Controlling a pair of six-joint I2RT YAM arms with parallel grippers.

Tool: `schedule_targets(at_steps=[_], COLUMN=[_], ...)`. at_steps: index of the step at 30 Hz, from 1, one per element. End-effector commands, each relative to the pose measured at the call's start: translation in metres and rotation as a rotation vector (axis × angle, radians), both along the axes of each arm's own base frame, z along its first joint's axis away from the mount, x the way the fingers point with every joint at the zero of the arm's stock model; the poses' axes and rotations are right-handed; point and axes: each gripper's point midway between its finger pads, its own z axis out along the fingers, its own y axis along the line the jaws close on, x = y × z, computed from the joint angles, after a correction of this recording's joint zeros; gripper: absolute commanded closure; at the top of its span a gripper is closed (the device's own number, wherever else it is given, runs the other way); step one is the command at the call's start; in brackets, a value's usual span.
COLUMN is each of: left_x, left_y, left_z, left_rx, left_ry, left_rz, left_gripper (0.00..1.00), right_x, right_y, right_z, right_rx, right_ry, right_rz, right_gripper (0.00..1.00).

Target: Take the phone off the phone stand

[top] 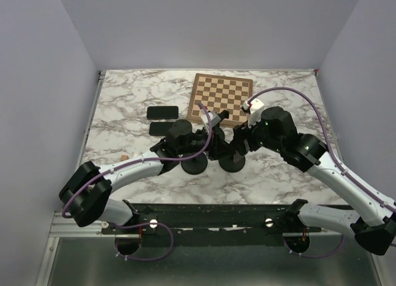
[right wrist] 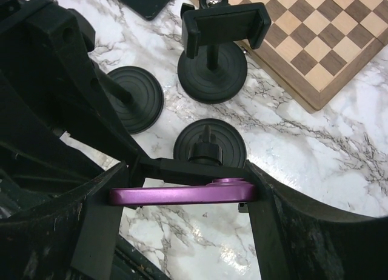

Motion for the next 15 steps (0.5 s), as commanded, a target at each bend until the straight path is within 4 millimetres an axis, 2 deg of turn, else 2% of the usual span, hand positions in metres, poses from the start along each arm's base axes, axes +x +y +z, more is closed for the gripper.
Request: schedule_targets(at_steps=[1,5,9,11,15], left_x=[-0.002,-0.002,-0.002,-0.004,-0.011], left_y=[-0.005,-0.006,-0.011,-0.013,-0.014], left_z=[0.015,0.025,0.031,0.03,0.028], left_rx=[-0.017,-0.03,-0.032,-0.02,-0.001], left_ry=[-0.004,-0.011,-0.019,-0.021,-0.015], left_rz=[-0.035,-0.032,-0.04,-0.051,-0.083], left_gripper=[1.0,1.0,1.0,1.0,1.0], right_x=[-0.034,-0.045,-0.047,-0.056,-0.053], right_y=[0.029,0.039,0.049,0.055,0.047], right_z=[0.062,0.078,0.069,0.069,0.063], right_rx=[0.242,0.345,0.359,0.367,0.346], right_ry=[-0.018,-0.008,0.025,0.024,-0.008], right_rz=[0.167,0.213,0.253,0.328,0.298], right_gripper=[0.99,0.99,0.99,0.99,0.99])
